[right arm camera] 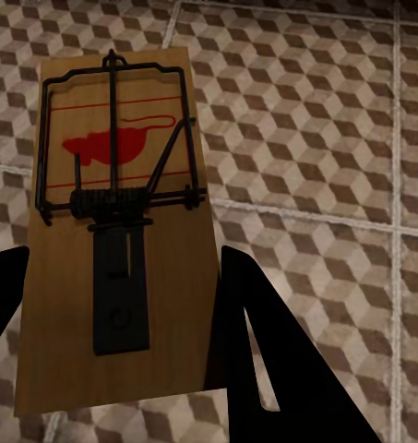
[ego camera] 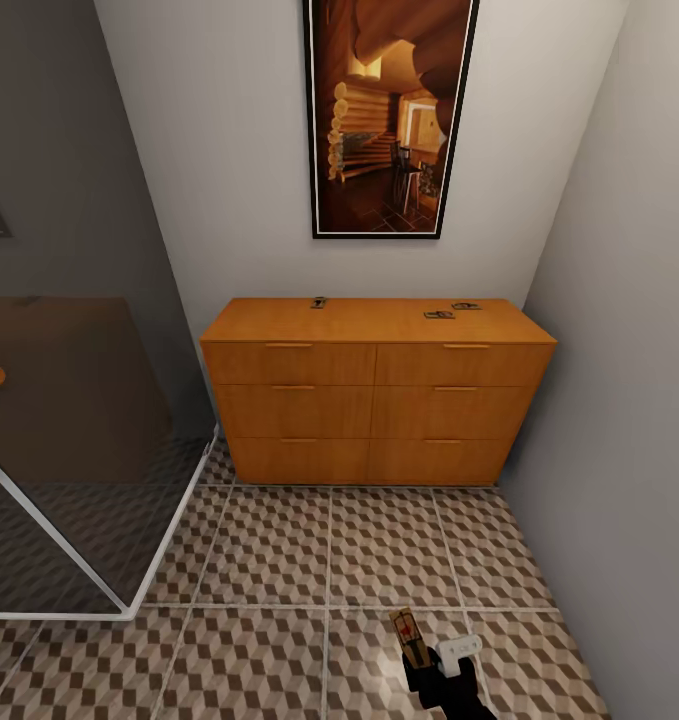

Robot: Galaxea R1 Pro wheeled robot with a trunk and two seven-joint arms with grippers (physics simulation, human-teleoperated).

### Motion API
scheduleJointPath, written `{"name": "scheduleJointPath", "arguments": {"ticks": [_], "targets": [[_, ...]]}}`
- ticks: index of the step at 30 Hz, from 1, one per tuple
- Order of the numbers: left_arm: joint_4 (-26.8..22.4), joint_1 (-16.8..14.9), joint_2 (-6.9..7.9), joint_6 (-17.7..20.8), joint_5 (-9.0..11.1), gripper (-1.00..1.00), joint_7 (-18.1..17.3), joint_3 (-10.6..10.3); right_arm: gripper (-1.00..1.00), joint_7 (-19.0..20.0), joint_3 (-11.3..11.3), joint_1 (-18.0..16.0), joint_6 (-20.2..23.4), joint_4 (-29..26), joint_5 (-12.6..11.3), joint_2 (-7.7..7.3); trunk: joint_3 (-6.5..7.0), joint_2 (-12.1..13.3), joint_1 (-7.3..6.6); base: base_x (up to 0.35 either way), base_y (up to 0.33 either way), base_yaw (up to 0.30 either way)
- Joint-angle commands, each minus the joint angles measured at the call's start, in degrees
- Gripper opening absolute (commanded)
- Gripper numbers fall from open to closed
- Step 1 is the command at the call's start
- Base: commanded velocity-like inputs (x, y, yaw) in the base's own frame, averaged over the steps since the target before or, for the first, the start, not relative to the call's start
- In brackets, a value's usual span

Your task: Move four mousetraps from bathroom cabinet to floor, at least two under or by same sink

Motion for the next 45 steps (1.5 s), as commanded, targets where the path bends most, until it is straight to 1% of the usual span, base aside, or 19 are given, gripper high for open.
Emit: {"name": "scheduleJointPath", "arguments": {"ticks": [1, 4, 8, 9, 13, 23, 45], "targets": [[0.3, 0.0, -0.03, -0.2, 0.0, 1.00, 0.1, 0.0, -1.00, -0.2, 0.1, 0.0, -0.2, 0.1, 0.1, 0.00, -0.04, 0.0, 0.00, 0.000, 0.000, 0.000], [0.6, 0.0, -0.06, -0.8, 0.0, 1.00, 0.1, 0.0, -1.00, -0.2, 0.1, 0.0, -0.2, 0.1, 0.1, 0.01, -0.04, 0.0, 0.00, 0.000, 0.000, 0.000], [0.8, 0.0, -0.07, -3.4, 0.0, 1.00, 0.1, 0.0, -1.00, -0.2, 0.1, 0.0, -0.2, 0.1, 0.1, 0.00, -0.04, 0.0, 0.00, 0.000, 0.000, 0.000], [0.9, 0.0, -0.03, -6.1, 0.1, 1.00, 0.1, 0.0, -1.00, -0.2, 0.1, 0.0, -0.2, 0.1, 0.1, 0.01, -0.04, 0.0, 0.00, 0.000, 0.000, 0.000], [1.7, 0.0, 0.06, -7.4, 0.1, 1.00, 0.1, 0.0, -1.00, -0.2, 0.1, 0.0, -0.2, 0.1, 0.1, 0.00, -0.04, 0.0, 0.00, 0.000, 0.000, 0.000], [3.2, 0.0, 0.10, -7.9, 0.0, 1.00, 0.1, 0.2, -1.00, -0.2, 0.1, 0.0, -0.2, 0.1, 0.1, 0.01, -0.04, 0.0, 0.00, 0.000, 0.000, 0.000], [3.3, 0.0, 0.28, -7.9, -0.1, 1.00, 0.1, 0.3, -1.00, -0.2, 0.1, 0.0, -0.1, 0.1, 0.1, 0.00, -0.04, 0.0, 0.00, 0.000, 0.000, 0.000]]}}
